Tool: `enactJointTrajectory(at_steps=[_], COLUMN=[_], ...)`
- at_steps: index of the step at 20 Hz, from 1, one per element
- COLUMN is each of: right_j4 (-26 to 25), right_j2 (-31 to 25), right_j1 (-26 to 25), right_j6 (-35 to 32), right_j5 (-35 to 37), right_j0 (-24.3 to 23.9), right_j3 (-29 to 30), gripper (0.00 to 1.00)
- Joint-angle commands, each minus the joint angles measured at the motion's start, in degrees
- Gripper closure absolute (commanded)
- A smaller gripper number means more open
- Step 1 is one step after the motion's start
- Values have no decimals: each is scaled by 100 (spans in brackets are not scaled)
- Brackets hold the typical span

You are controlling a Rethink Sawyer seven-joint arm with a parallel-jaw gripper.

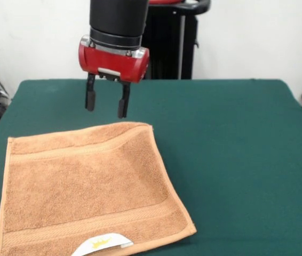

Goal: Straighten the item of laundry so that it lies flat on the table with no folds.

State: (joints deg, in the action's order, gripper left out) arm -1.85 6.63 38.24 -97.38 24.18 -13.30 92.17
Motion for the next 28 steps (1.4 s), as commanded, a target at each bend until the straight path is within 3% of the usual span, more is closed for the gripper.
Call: enactJointTrajectory(at_steps=[1,21,28], right_j4=[-217,-145,-188], right_j2=[-705,-780,-979], right_j1=[-89,-290,-325], right_j6=[-199,-445,-261], right_j5=[377,-17,-45], right_j0=[152,256,190], right_j3=[686,586,557], gripper=[0,0,0])
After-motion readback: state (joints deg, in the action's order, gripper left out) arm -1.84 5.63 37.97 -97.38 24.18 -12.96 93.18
